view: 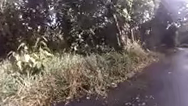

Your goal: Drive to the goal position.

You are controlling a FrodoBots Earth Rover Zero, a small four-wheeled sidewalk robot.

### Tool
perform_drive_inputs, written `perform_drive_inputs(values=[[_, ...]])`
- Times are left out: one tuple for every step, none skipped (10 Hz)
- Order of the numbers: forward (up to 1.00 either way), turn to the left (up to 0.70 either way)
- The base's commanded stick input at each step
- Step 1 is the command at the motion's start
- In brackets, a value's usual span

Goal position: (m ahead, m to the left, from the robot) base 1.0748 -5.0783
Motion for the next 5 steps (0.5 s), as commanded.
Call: perform_drive_inputs(values=[[0.76, -0.37], [0.85, -0.20], [0.85, -0.02], [0.85, -0.01], [0.85, -0.08]])
